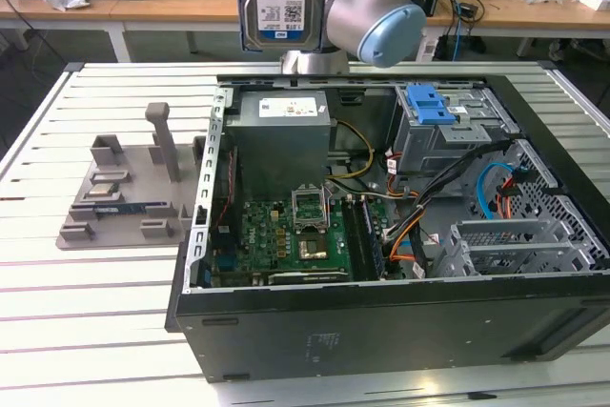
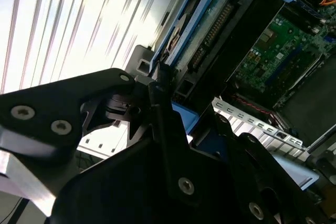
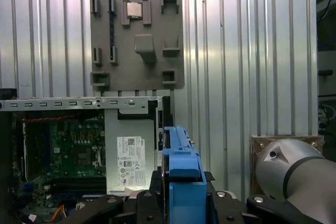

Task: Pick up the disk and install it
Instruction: 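Pick up the disk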

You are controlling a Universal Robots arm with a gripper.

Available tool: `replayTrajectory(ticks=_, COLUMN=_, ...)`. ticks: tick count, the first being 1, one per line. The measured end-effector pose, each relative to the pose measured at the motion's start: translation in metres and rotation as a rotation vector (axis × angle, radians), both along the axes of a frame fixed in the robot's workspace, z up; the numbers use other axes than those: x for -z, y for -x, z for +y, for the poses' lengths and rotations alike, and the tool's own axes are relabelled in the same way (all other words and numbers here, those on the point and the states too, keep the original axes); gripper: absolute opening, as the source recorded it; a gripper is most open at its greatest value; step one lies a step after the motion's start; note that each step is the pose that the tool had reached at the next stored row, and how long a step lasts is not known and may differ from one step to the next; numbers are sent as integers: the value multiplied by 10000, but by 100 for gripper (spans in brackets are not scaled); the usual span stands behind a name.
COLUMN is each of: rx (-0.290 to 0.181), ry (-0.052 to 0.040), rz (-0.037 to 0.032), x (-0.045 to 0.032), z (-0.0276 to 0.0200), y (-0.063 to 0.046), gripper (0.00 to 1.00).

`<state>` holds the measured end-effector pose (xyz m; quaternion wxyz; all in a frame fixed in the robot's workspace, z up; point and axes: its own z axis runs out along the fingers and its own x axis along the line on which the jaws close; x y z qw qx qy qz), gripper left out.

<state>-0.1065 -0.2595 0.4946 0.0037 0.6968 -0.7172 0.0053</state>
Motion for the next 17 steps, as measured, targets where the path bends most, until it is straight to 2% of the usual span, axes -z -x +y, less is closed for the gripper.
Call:
replayTrajectory(ticks=4, rx=-1, ry=1, rz=1, x=0, z=-1, y=-116, gripper=37)
replayTrajectory(ticks=9, rx=-1, ry=0, rz=1, x=1, z=-7, y=-205, gripper=37)
replayTrajectory(ticks=14, rx=0, ry=0, rz=1, x=2, z=-54, y=-234, gripper=37)
replayTrajectory(ticks=17, rx=0, ry=0, rz=1, x=3, z=-98, y=-246, gripper=37)
